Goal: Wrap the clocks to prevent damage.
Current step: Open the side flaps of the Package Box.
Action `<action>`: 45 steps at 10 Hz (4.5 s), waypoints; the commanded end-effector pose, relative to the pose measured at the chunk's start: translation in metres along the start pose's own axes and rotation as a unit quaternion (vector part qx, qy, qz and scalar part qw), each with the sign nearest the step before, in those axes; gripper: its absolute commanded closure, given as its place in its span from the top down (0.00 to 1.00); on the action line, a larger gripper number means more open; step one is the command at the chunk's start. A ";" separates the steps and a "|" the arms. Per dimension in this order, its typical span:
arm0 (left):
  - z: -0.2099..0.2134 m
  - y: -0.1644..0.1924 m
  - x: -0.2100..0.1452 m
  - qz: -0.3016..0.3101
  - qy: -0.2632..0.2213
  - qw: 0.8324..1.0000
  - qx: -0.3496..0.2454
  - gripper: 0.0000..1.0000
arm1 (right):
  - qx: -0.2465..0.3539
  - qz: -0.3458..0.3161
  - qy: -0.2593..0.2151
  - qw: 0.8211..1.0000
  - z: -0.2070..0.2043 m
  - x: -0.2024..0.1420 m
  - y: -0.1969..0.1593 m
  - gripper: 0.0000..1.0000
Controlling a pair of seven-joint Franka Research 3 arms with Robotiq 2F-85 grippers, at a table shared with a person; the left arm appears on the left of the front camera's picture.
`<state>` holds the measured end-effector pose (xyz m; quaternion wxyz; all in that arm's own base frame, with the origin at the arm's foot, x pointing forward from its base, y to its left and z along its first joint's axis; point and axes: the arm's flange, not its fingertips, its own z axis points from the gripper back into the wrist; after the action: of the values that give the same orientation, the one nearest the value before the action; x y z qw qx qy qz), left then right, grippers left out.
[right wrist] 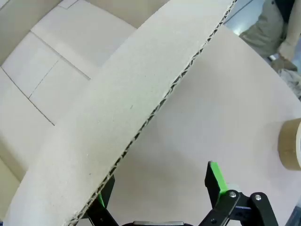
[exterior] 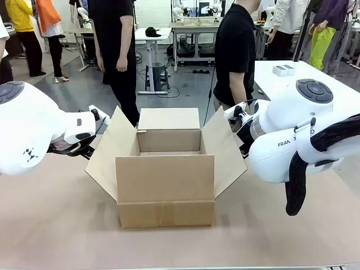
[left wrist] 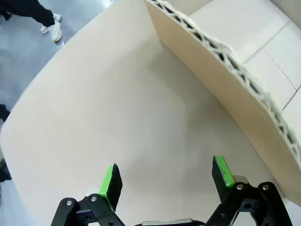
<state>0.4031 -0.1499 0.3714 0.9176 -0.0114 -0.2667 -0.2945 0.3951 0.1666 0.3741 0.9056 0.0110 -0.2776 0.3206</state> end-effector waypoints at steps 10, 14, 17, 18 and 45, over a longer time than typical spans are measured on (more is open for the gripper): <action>0.000 0.000 0.000 0.000 0.000 1.000 0.000 1.00 | 0.000 0.000 0.000 1.000 0.000 0.000 0.000 1.00; 0.000 0.000 0.000 0.000 0.000 1.000 0.000 1.00 | 0.000 0.000 0.000 1.000 0.000 0.000 0.000 1.00; 0.071 0.032 0.023 -0.052 0.027 0.998 0.016 1.00 | -0.016 0.011 0.027 0.999 0.071 0.008 -0.025 1.00; 0.100 0.041 0.026 -0.053 0.024 0.998 0.018 1.00 | -0.030 0.012 0.039 0.999 0.101 0.007 -0.032 1.00; 0.214 0.179 -0.026 -0.198 -0.238 0.914 -0.263 1.00 | 0.245 0.081 -0.214 0.942 0.239 -0.060 -0.164 1.00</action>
<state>0.3781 0.0486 0.5667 0.7234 -0.2681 -0.3772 -0.5124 0.3305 -0.0447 0.5730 0.7742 0.2717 -0.3724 0.4336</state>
